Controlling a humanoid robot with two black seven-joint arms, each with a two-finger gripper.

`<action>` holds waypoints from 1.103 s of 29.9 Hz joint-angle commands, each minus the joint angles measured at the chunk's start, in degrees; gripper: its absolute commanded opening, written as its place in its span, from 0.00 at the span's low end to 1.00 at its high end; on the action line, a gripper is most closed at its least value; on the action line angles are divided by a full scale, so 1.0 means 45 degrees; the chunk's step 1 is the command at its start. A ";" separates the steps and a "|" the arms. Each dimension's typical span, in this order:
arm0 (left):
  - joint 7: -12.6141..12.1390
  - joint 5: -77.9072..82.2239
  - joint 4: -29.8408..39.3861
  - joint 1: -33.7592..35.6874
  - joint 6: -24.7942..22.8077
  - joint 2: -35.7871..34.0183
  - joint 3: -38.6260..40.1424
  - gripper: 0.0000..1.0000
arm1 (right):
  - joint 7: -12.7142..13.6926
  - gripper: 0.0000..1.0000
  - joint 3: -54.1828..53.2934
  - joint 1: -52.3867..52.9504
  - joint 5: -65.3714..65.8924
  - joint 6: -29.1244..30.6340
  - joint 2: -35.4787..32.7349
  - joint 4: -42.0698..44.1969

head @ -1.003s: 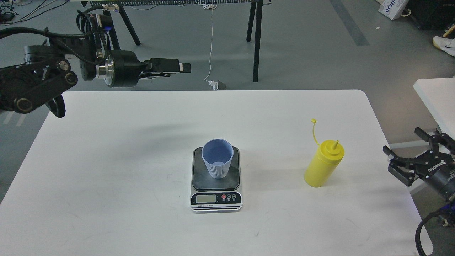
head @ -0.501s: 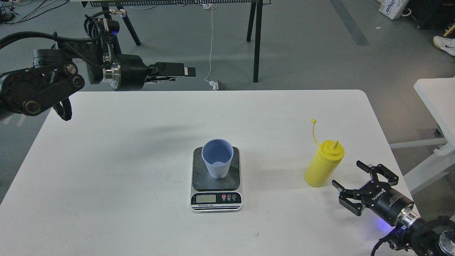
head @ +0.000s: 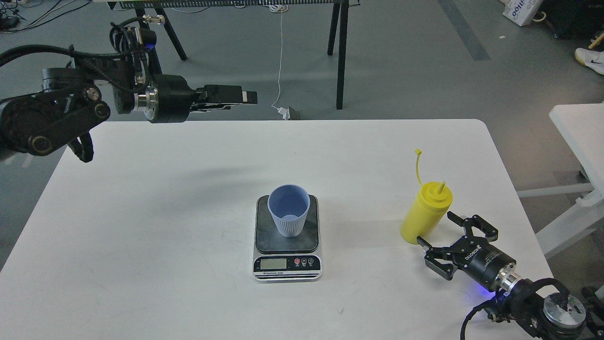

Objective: Pour seasoning into cup on scale with both arms
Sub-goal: 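Move the right gripper to the yellow bottle and close around it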

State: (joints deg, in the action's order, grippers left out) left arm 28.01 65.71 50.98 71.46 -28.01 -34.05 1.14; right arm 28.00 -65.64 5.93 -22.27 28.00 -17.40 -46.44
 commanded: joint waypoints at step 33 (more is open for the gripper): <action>-0.0001 -0.0149 -0.0001 -0.0450 0.0001 -0.0148 0.0098 0.99 | 0.0000 0.01 0.0290 0.3811 0.1023 0.0000 0.0531 0.1239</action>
State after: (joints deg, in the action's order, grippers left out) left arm 28.00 65.36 50.97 69.44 -28.00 -34.70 1.23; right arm 28.02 -64.19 16.26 -17.86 27.98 -12.29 -40.53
